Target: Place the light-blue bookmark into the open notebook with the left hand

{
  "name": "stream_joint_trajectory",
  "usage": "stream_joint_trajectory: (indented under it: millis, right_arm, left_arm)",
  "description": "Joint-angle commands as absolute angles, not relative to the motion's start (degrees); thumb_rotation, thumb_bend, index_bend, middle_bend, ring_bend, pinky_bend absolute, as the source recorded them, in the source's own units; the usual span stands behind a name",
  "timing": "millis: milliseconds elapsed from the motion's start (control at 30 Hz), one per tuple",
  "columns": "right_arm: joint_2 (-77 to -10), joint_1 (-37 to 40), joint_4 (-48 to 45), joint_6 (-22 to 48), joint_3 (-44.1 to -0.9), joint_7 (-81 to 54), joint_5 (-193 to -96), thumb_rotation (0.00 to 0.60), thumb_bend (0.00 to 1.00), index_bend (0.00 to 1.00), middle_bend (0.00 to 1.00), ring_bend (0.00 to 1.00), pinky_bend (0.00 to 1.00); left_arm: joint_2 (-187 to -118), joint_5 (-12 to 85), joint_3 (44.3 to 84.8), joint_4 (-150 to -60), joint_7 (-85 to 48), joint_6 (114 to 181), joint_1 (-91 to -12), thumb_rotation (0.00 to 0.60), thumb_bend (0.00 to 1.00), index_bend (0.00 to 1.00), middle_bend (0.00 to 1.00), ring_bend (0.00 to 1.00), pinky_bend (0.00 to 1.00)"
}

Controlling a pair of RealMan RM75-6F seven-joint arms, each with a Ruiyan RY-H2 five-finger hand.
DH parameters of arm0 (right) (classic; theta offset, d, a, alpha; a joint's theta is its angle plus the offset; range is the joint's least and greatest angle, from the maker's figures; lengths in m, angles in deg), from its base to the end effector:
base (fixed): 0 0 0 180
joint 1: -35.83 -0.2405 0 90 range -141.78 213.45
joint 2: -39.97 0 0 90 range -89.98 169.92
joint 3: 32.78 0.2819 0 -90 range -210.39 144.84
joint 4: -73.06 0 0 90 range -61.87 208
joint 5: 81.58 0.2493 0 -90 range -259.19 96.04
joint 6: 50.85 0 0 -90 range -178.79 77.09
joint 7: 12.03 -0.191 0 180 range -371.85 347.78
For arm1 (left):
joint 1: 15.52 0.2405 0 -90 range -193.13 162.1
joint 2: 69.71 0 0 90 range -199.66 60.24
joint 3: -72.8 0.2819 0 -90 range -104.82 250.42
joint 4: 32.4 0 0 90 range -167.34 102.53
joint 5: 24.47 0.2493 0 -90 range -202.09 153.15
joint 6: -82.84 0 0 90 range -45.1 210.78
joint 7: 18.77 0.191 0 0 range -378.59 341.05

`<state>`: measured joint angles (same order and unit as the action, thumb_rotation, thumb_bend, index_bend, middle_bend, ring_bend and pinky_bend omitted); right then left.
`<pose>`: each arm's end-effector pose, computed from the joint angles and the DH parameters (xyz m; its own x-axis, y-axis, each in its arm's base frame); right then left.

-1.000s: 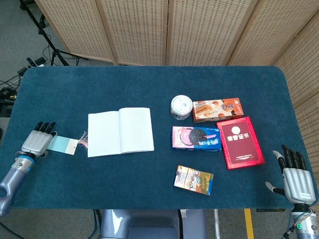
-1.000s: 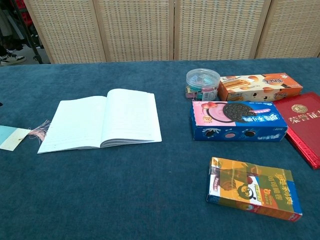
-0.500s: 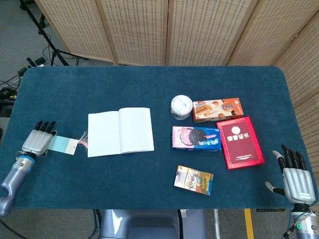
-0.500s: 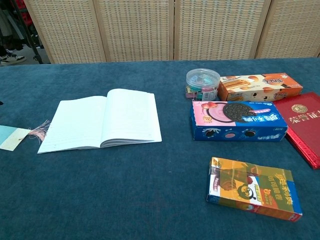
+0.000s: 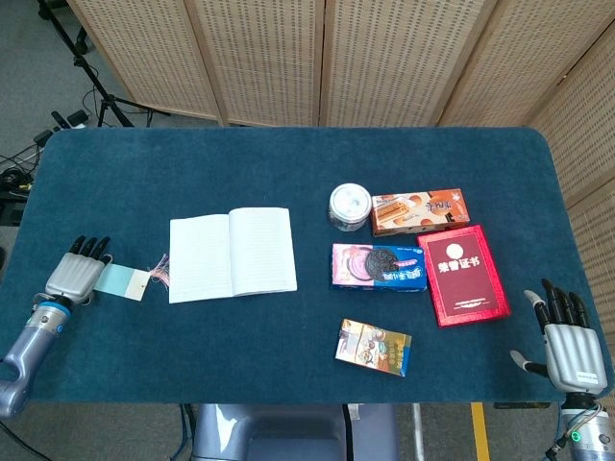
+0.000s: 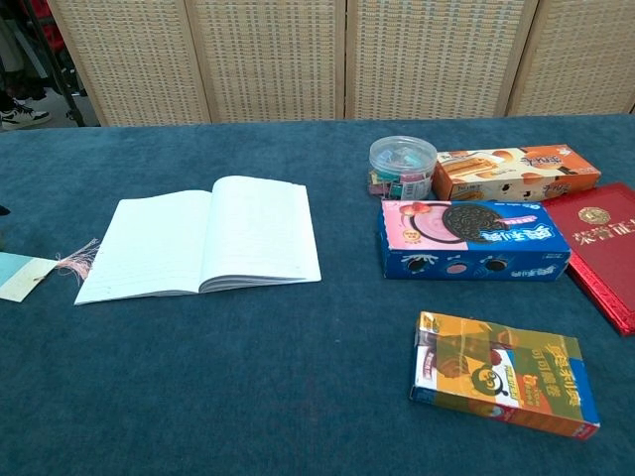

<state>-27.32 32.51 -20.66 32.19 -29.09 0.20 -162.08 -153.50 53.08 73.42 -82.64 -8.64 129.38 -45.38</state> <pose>-0.3610 -0.2255 0.1135 0.5020 -0.0594 0.8628 -0.8575 0.0957 0.5055 -0.4326 0.4011 0.0265 0.8113 0.3470 0.4706 0.5584 -0.2212 -0.7996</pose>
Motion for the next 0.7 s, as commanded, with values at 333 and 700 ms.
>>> stream_joint_trajectory:
  millis: [333,700]
  right_arm:
    - [-27.5,32.6,-20.5,32.6,-29.1,0.0,-162.5,0.6,0.1,0.12,0.0,0.0,0.0]
    - [-27.4,32.7,-20.5,32.7,-29.1,-0.1,-162.6,0.6,0.1,0.12,0.0,0.0,0.0]
  left_arm:
    - [-154.1,53.1,73.4,-81.9,-8.3,129.6,-45.2,0.6,0.3,0.34,0.0,0.0,0.0]
    - [-153.9,53.2,73.2,-82.5,-8.2,130.1,-45.1,0.6,0.31,0.38,0.0,0.0,0.0]
